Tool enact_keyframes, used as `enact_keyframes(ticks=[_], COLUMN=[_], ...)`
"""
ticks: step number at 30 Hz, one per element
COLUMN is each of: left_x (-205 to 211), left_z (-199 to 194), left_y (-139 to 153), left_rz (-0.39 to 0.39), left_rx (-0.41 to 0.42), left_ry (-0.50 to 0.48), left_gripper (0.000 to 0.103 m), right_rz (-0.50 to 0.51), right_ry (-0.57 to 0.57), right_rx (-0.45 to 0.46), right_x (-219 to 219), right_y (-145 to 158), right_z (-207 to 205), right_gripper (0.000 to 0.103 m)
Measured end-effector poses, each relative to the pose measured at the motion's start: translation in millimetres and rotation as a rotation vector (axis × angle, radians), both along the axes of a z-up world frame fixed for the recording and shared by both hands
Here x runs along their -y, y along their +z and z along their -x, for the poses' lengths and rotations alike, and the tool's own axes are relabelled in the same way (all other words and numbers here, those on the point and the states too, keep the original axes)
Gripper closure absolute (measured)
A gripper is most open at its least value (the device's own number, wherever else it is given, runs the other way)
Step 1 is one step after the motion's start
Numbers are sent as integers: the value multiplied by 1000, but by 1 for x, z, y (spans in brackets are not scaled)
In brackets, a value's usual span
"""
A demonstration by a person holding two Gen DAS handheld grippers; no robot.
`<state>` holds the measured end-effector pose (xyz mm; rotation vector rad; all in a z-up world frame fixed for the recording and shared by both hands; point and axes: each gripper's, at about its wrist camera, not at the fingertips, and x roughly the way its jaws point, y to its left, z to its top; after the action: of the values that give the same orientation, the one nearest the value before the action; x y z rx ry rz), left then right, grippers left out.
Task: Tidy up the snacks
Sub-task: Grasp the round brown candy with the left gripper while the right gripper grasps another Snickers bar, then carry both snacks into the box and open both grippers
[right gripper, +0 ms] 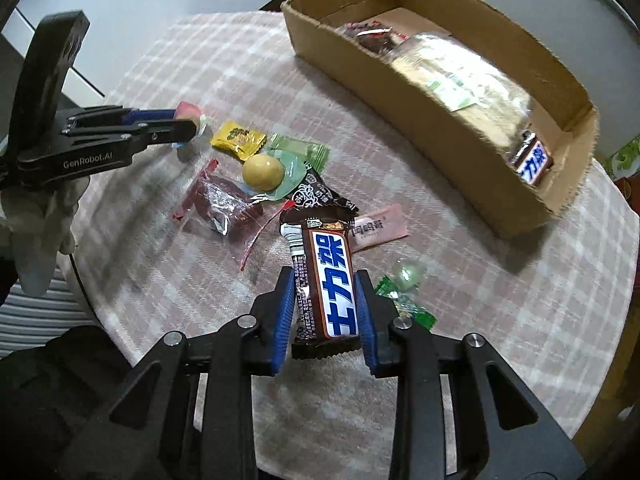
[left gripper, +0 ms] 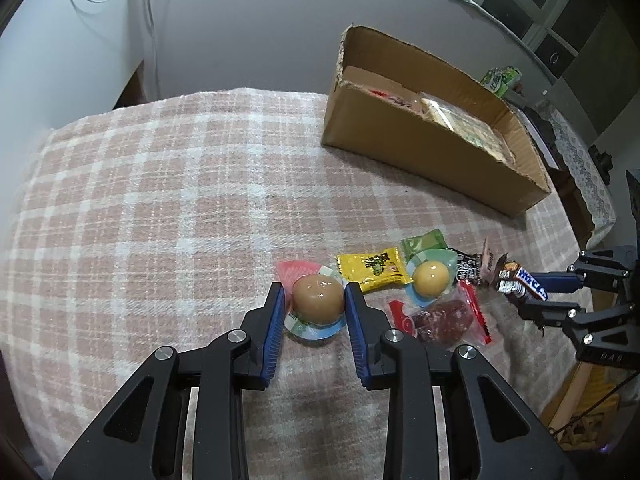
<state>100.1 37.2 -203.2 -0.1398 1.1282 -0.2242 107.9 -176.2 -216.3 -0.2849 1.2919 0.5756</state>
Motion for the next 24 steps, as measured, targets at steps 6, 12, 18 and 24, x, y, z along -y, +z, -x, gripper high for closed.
enact_keyframes(ticks=[6, 12, 18, 24], left_x=[-6, -2, 14, 30], left_z=[2, -9, -31, -59], left_y=[15, 39, 59, 72], left_rz=[14, 11, 20, 19], left_rx=[25, 81, 129, 167], left_ry=[7, 3, -23, -53], left_gripper=[75, 75, 75, 75], right_rz=[-46, -73, -88, -83], right_ry=[-51, -100, -150, -191], right_rx=[39, 105, 168, 225], right_x=[13, 26, 39, 50], right_y=[30, 60, 86, 103], right_z=[5, -8, -29, -56], right_gripper=[73, 73, 73, 73])
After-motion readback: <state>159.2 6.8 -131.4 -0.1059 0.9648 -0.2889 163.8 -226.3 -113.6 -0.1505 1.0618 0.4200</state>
